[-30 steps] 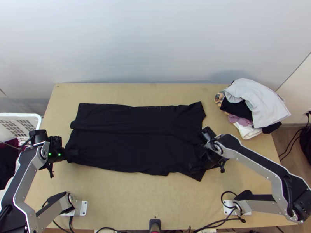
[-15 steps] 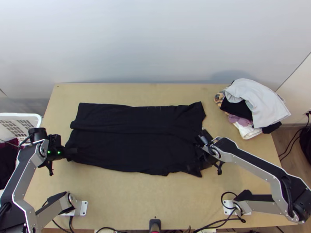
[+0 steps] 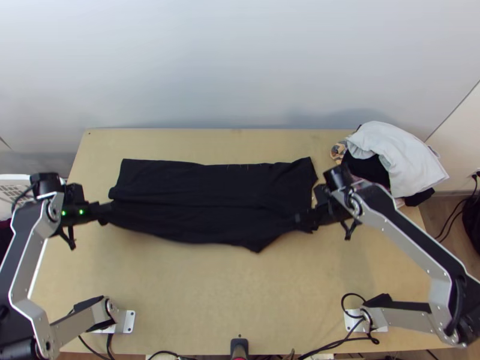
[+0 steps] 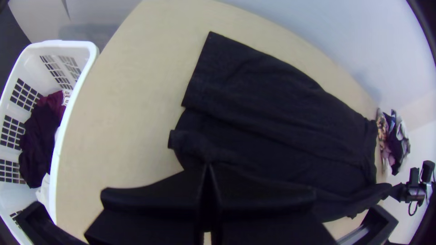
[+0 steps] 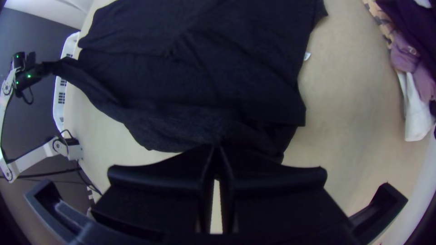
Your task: Fold the t-shirt
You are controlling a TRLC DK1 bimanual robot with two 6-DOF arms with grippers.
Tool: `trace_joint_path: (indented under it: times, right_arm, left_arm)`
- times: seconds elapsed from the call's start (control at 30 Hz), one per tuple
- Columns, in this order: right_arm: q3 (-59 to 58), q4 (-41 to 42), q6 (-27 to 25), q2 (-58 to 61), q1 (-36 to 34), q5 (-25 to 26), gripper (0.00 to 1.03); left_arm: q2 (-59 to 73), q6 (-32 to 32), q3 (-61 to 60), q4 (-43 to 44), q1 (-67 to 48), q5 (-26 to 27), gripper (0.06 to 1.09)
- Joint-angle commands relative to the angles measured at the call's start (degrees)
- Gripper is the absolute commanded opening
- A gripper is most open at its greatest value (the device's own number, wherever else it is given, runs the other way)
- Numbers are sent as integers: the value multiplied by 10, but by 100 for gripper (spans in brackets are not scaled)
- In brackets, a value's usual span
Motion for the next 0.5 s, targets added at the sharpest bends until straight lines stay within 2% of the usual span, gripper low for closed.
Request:
trace_joint_path:
  times: [0.0, 0.23, 0.47]
  right_arm:
    - [94, 2, 4, 66, -48, -9, 3]
    - [211, 12, 16, 179, -78, -9, 3]
    - [322, 12, 31, 297, -87, -13, 3]
  left_arm:
    - [77, -58, 94, 8, -22, 5, 10]
    - [184, -107, 194, 73, -34, -4, 10]
    - [282, -119, 273, 125, -51, -30, 10]
